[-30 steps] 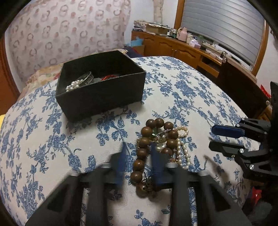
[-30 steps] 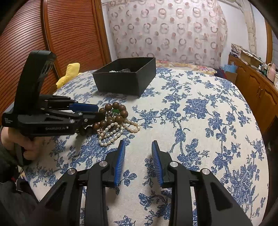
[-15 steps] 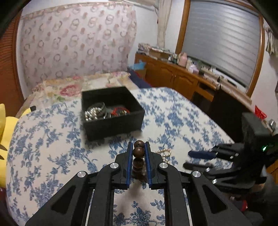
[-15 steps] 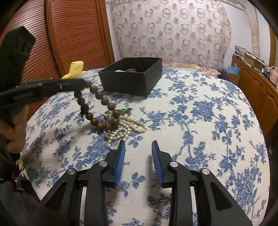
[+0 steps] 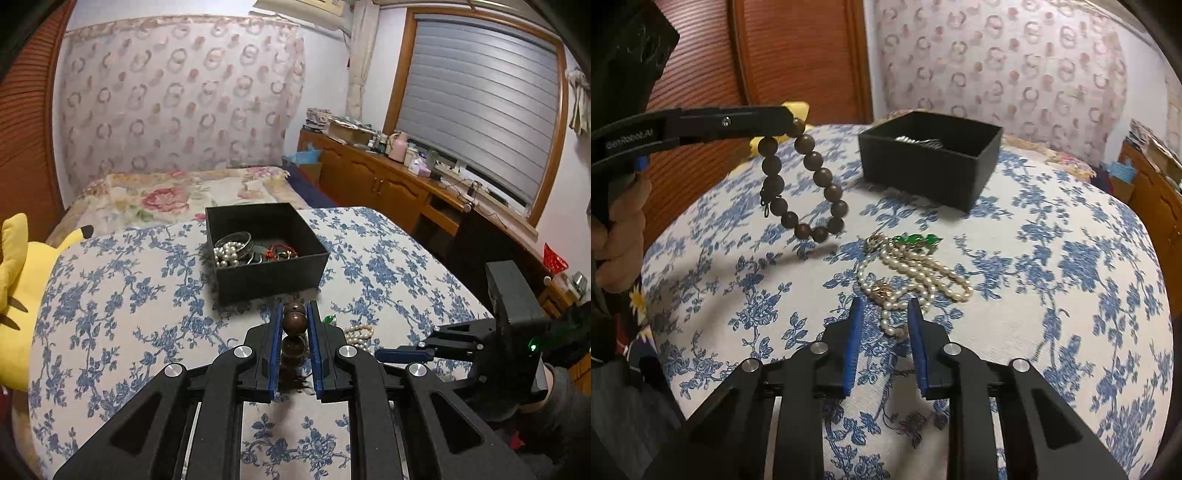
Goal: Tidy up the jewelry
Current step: 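Grasp the pearl strand with the right gripper while the left lifts the bead bracelet, then lower the bead bracelet into the box with the left gripper while the right carries the pearls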
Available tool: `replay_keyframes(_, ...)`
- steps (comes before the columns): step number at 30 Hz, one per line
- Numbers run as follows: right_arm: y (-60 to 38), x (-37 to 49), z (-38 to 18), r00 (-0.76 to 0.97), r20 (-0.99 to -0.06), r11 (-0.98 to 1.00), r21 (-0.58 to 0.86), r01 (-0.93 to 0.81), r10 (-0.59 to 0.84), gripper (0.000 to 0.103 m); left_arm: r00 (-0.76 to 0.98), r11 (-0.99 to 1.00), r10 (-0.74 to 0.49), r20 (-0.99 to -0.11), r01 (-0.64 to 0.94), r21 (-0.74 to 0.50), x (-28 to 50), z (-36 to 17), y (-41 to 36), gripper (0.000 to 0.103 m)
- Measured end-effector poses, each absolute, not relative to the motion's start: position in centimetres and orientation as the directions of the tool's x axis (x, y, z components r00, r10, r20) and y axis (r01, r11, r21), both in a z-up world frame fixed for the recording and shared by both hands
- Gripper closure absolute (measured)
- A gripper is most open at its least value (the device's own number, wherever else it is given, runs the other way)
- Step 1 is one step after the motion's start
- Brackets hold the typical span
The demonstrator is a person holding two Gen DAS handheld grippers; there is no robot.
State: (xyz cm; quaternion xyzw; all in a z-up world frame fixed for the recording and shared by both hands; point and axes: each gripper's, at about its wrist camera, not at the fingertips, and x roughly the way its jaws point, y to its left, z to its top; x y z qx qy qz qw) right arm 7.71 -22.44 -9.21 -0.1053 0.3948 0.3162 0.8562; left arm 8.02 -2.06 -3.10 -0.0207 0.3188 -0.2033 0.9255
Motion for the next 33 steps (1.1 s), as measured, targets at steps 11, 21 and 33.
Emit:
replay_keyframes(11, -21.6, 8.1, -9.7, 0.461, -0.788, 0.736, -0.015, -0.677, 0.408, 0.098, 0.708, 0.919, -0.383, -0.594, 0.356, -0.168, 8.1, -3.7, -1.5, 0.091)
replay_keyframes(21, -23.6, 9.1, -5.1, 0.572, -0.697, 0.776, -0.033, -0.63, 0.434, 0.098, 0.714, 0.921, -0.38, -0.588, 0.347, -0.174, 7.9, -3.8, -1.2, 0.091)
replay_keyframes(33, -23.5, 9.6, 1.9, 0.663, -0.589, 0.782, -0.081, -0.618, 0.463, 0.098, 0.745, 0.927, -0.37, -0.554, 0.331, -0.175, 7.5, -2.2, -0.2, 0.091)
